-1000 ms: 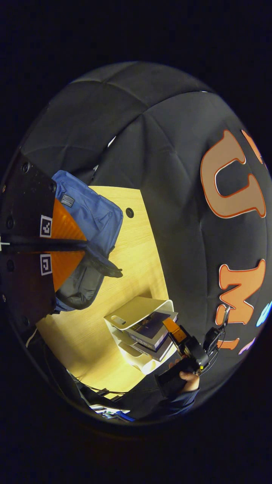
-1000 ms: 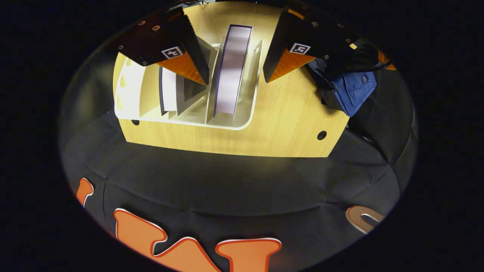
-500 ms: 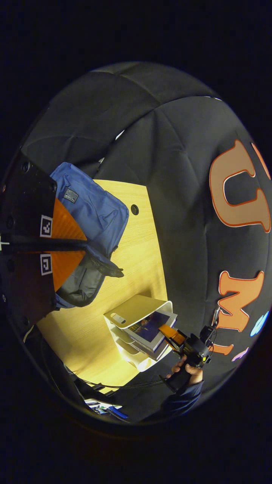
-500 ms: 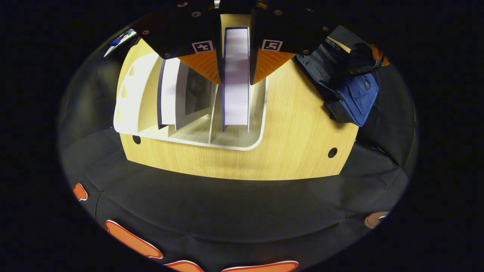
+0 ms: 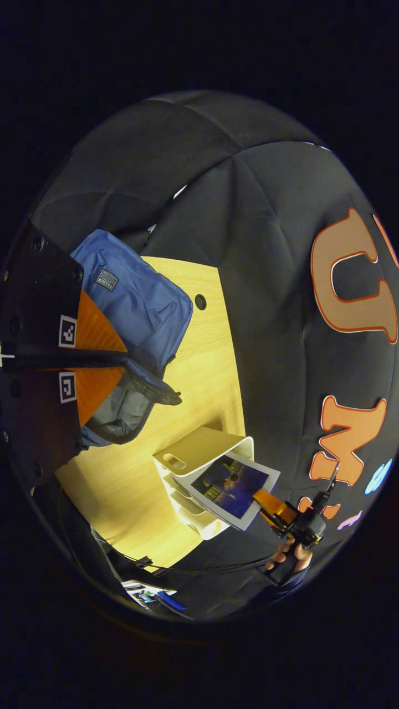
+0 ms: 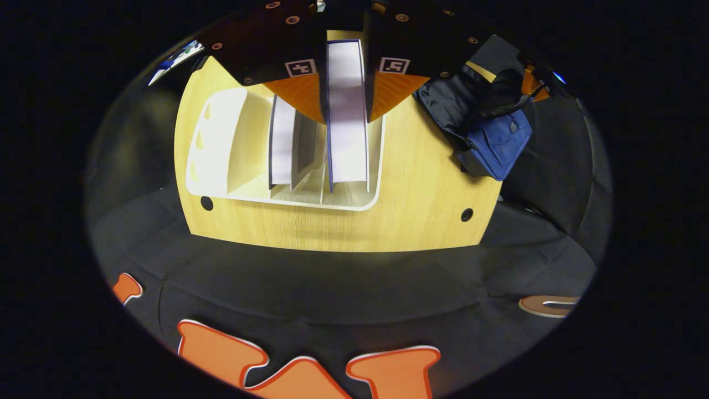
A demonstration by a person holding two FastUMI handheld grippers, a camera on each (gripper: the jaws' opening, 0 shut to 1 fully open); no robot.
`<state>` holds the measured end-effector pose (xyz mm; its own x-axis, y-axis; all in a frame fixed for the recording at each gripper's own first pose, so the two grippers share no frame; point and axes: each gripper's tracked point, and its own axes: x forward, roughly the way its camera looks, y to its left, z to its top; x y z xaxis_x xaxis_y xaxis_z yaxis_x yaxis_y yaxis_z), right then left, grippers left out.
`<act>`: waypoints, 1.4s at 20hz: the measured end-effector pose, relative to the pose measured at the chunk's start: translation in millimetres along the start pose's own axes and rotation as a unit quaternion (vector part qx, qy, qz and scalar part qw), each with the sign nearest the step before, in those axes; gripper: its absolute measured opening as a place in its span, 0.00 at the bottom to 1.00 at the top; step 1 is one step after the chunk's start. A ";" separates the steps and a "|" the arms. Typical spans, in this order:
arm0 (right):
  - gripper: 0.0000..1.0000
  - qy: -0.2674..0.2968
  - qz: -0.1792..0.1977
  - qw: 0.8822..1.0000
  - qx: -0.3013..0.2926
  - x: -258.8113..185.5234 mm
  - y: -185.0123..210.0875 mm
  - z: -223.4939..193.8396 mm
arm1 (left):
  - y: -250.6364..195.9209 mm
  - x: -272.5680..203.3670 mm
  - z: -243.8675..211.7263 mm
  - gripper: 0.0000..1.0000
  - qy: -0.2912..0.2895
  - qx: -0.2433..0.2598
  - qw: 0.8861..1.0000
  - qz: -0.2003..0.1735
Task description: Open the schoolbag, grab two books from the bookshelf and put them into the schoolbag.
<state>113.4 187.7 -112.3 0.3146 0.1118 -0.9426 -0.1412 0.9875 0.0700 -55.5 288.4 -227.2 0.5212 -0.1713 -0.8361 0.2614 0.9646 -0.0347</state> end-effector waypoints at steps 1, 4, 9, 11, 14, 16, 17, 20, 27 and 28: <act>0.27 -0.006 0.008 1.000 0.006 -12.0 -0.5 2.5 | 0.3 -1.1 0.0 0.02 0.001 0.004 1.000 0.000; 0.27 -0.023 0.033 0.999 0.022 -46.0 -1.4 2.5 | 0.2 -3.4 0.5 0.02 0.003 0.016 1.000 0.001; 0.27 -0.049 0.078 0.995 0.044 -90.6 3.3 -9.3 | -5.5 -4.3 2.8 0.02 0.007 0.028 1.000 -0.002; 0.26 -0.067 0.102 0.991 0.056 -105.7 8.0 -13.9 | -5.1 -5.6 4.5 0.02 0.009 0.034 0.999 0.002; 0.27 -0.078 0.144 0.984 0.075 -118.5 20.5 -31.0 | -4.6 -5.6 6.6 0.02 0.012 0.041 0.999 0.004; 0.26 -0.073 0.181 0.977 0.089 -115.8 34.1 -46.9 | -6.1 -5.5 7.3 0.01 0.016 0.042 0.999 0.002; 0.26 -0.067 0.203 0.973 0.092 -113.5 40.9 -55.1 | -6.1 -5.6 8.8 0.02 0.017 0.043 0.999 0.003; 0.26 -0.062 0.242 0.963 0.100 -108.7 55.9 -79.1 | -4.8 -7.6 10.5 0.02 0.022 0.038 0.999 0.003; 0.25 -0.048 0.308 0.941 0.128 -78.5 97.9 -120.0 | 13.3 -15.6 37.6 0.02 0.022 0.019 0.999 0.024; 0.25 -0.044 0.314 0.938 0.138 -73.2 103.0 -126.7 | 16.0 -18.3 42.3 0.02 0.019 0.014 0.999 0.025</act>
<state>-43.1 267.2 -77.4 0.3285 0.6774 -0.6582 -0.0801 0.7143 0.6952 -26.5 298.5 -189.3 0.5025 -0.1141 -0.8570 0.2592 0.9655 0.0235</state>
